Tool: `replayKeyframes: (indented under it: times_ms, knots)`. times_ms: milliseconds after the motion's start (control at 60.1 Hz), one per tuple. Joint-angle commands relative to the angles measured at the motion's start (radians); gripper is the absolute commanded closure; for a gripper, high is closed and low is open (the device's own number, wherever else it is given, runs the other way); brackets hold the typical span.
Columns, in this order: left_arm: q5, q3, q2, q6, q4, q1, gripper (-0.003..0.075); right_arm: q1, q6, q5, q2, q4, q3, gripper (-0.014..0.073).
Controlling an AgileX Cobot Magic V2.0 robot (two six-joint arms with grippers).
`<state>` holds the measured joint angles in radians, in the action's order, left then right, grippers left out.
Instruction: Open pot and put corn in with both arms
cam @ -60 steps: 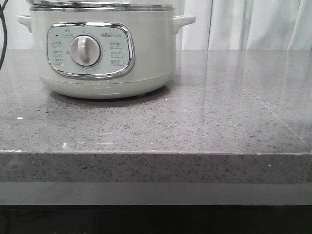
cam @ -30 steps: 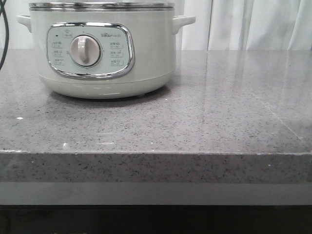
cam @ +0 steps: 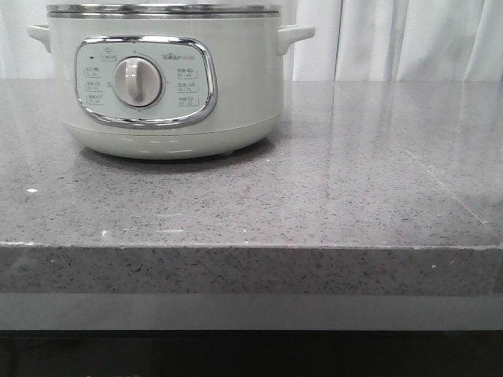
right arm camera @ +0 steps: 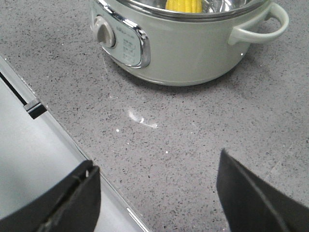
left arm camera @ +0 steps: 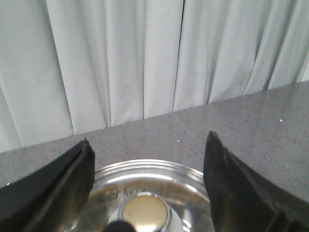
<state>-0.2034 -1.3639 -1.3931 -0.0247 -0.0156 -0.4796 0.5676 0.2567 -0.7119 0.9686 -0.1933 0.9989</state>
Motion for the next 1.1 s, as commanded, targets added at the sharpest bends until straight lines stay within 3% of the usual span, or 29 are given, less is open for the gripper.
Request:
replayKeyframes:
  times_ms: [0,100,166,599,832,915,1082]
  knots:
    - [-0.143,-0.038,0.120,0.002,0.000,-0.004,0.0237,-0.006,0.001,0.063,-0.012,-0.008,0.028,0.0066]
    - [-0.302,-0.019,0.211,0.002,0.000,-0.004,0.0237,-0.006,0.001,0.063,-0.012,-0.008,0.028,0.0066]
    - [-0.336,0.025,0.269,0.002,-0.002,-0.004,0.0237,-0.006,0.001,0.063,-0.012,-0.008,0.028,0.0066]
    - [-0.342,0.476,0.671,0.002,-0.005,-0.006,0.0238,-0.006,0.001,0.066,-0.013,-0.008,0.028,0.0066]
    - [-0.335,0.600,0.799,0.002,-0.005,-0.006,0.0257,-0.006,0.001,0.061,-0.013,-0.008,0.028,0.0074]
    - [-0.335,0.614,0.808,0.002,-0.005,-0.006,0.0317,-0.006,0.001,0.055,-0.013,-0.008,0.028,0.0137]
    - [-0.333,0.619,0.808,0.002,0.000,-0.006,0.0524,-0.006,0.001,0.044,-0.013,-0.008,0.028,0.0427]
